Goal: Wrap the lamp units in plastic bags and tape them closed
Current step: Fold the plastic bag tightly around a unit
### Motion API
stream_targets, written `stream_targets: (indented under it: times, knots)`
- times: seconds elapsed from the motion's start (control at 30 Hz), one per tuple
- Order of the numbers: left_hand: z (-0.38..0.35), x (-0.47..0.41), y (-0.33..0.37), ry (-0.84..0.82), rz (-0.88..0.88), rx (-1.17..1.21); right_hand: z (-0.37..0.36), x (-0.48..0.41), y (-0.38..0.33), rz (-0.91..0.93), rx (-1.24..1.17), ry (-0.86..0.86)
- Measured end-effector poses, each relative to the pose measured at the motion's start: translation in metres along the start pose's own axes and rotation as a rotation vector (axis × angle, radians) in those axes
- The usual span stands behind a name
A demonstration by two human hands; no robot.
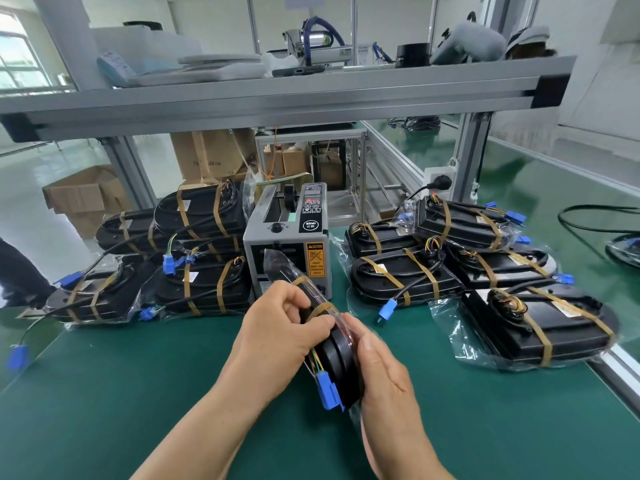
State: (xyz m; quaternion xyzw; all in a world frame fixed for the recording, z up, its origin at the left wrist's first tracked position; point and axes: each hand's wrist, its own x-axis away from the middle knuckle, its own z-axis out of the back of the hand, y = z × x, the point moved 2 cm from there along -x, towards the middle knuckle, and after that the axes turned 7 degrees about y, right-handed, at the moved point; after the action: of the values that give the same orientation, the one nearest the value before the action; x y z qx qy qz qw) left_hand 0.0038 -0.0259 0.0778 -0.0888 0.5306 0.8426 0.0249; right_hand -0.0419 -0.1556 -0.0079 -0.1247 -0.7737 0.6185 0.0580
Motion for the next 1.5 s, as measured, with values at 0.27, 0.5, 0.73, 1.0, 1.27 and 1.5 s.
stream_targets:
  times: [0.27, 0.5, 0.73, 1.0, 1.27, 1.5]
  knots:
    - [-0.003, 0.0, -0.004, 0.048, 0.061, 0.064, -0.003, 0.002, -0.01, -0.005, -0.081, -0.032]
    - [-0.005, -0.005, -0.005, 0.07, 0.026, 0.04, -0.01, 0.0, -0.021, 0.023, 0.005, 0.074]
    - [0.018, -0.039, -0.021, 0.234, 0.305, 0.39, 0.026, 0.033, -0.035, -0.024, 0.057, 0.143]
    - [-0.008, -0.088, -0.031, 0.158, 0.735, 0.593, 0.031, 0.065, -0.044, 0.012, 0.104, 0.232]
    - [-0.021, -0.107, -0.027, 0.286, 0.844, 0.798, 0.024, 0.066, -0.045, 0.031, 0.083, 0.222]
    - [-0.02, -0.09, -0.014, 0.42, 0.665, 0.865, 0.024, 0.067, -0.04, 0.027, 0.064, 0.2]
